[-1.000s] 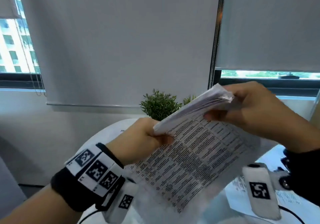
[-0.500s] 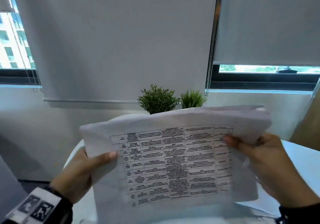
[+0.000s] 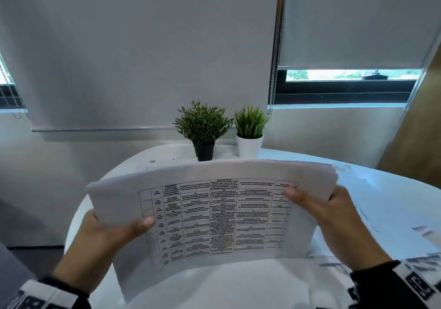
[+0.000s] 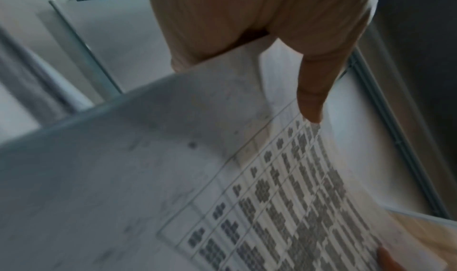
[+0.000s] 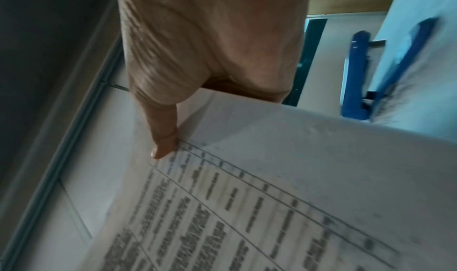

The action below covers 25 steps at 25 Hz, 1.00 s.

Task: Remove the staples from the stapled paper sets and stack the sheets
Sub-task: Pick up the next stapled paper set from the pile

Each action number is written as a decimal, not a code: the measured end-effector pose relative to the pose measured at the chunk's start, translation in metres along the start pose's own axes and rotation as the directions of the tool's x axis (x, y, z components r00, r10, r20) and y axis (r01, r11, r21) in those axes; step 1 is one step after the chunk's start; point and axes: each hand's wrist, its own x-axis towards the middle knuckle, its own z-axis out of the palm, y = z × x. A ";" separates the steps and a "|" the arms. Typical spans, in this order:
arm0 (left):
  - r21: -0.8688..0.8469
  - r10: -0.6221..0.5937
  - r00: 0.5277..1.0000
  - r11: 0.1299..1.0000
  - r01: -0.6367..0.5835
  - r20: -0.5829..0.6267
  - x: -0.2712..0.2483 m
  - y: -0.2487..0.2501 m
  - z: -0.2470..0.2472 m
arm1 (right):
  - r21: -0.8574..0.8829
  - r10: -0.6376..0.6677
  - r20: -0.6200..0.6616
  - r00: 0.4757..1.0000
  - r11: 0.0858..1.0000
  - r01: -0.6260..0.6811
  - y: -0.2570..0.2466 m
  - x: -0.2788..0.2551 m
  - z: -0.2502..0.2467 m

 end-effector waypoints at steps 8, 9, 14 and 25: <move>-0.032 -0.011 1.000 0.999 0.010 -0.029 0.007 -0.002 -0.005 | -0.041 0.045 0.000 0.999 0.998 -0.045 0.003 0.008 0.001; -0.024 -0.028 1.000 0.999 0.027 -0.009 0.004 -0.005 -0.004 | -0.031 0.052 0.013 0.999 0.998 -0.051 0.006 0.005 0.002; -0.033 -0.072 0.997 0.997 0.071 -0.032 -0.004 -0.015 -0.002 | -0.021 0.091 0.015 0.996 0.996 -0.091 0.011 0.000 0.009; 0.013 -0.190 0.981 0.982 0.190 -0.043 -0.006 -0.033 -0.003 | -0.173 0.227 0.055 0.972 0.961 -0.215 0.024 0.003 0.004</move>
